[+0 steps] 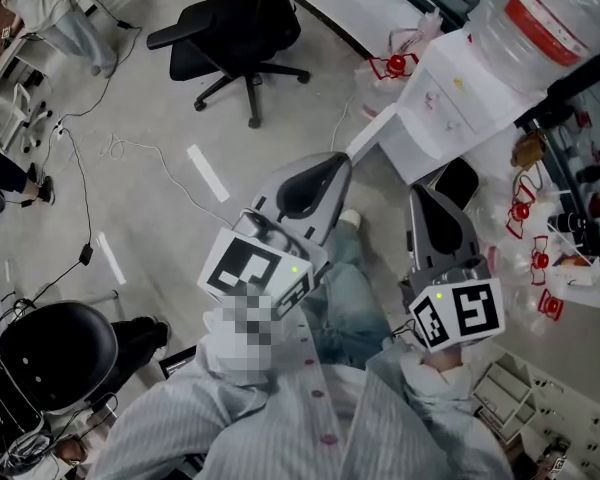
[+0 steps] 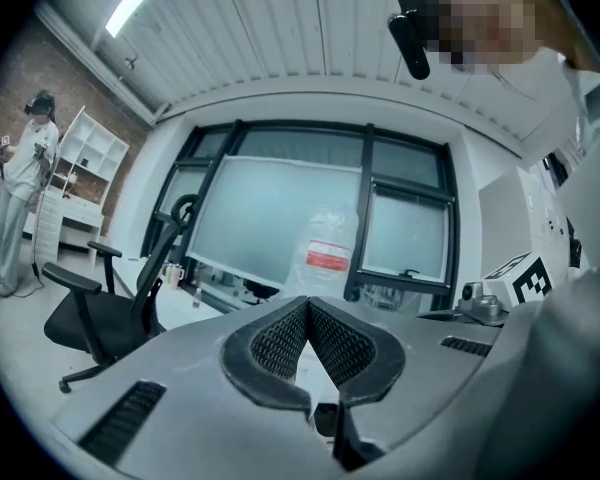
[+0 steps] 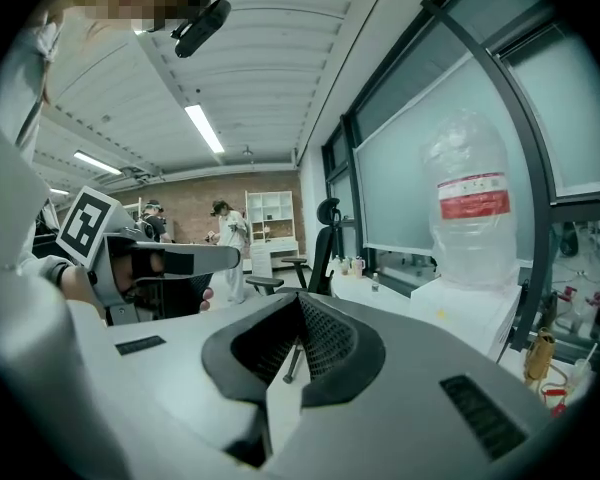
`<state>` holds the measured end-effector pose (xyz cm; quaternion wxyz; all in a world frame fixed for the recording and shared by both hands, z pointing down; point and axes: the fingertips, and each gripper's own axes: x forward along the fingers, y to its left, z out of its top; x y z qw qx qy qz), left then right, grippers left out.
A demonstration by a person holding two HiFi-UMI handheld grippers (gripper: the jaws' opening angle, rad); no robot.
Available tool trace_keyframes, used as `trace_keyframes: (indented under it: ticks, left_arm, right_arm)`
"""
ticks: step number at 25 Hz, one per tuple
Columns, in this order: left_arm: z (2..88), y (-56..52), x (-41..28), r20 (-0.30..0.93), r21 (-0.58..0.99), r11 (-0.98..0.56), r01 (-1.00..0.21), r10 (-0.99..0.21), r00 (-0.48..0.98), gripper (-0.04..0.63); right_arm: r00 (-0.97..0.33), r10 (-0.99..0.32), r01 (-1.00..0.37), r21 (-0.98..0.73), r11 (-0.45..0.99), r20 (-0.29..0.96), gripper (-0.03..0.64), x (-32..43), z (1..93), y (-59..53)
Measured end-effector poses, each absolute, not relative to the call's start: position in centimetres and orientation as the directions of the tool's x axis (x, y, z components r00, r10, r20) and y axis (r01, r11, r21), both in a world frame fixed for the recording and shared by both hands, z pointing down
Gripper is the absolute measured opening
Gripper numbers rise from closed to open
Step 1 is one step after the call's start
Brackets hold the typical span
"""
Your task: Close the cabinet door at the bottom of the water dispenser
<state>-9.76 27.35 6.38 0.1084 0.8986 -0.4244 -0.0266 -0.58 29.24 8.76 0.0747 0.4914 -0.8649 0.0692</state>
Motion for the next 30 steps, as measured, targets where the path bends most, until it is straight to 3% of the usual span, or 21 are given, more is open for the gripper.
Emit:
trace_keyframes:
  ticks: [30]
  left_arm:
    - [6.0, 1.0, -4.2, 0.078, 0.224, -0.650, -0.726, -0.730, 0.679, 0.011]
  right_arm:
    - [-0.486, -0.850, -0.873, -0.061, 0.485, 0.203, 0.012, 3.6, 7.7, 3.3]
